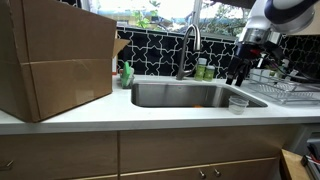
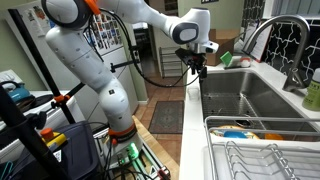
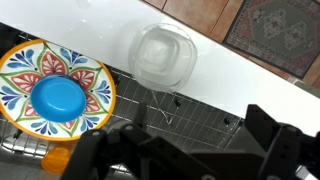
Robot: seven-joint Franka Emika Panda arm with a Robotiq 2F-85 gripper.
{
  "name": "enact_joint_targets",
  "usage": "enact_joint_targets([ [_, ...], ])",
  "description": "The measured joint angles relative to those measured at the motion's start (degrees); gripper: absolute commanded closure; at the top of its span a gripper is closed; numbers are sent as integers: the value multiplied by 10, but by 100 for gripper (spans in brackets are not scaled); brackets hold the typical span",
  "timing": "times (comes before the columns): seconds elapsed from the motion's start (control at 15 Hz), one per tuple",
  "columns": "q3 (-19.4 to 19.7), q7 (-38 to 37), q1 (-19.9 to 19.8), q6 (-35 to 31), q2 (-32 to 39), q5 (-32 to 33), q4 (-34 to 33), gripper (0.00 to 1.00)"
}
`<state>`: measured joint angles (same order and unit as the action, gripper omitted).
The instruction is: Remove a blue bowl from the sink and place it on the dish drying rack
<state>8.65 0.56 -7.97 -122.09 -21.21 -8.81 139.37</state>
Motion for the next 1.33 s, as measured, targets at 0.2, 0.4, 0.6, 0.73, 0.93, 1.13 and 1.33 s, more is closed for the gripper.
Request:
enact_joint_targets([
  [0.2,0,-6,0,-1,1,0,0,0],
  [0.4,6,-52,-28,-33,27,27,-10,0],
  [0.6,14,-92,-60,-91,83,65,-16,0],
  [0.73,20,-116,-70,-127,129,72,-22,0],
  [0.93,30,-139,-71,-160,199,68,-42,0],
  [1.13,39,-156,-72,-185,265,66,-70,0],
  [1.33,49,-163,-72,-199,330,58,-101,0],
])
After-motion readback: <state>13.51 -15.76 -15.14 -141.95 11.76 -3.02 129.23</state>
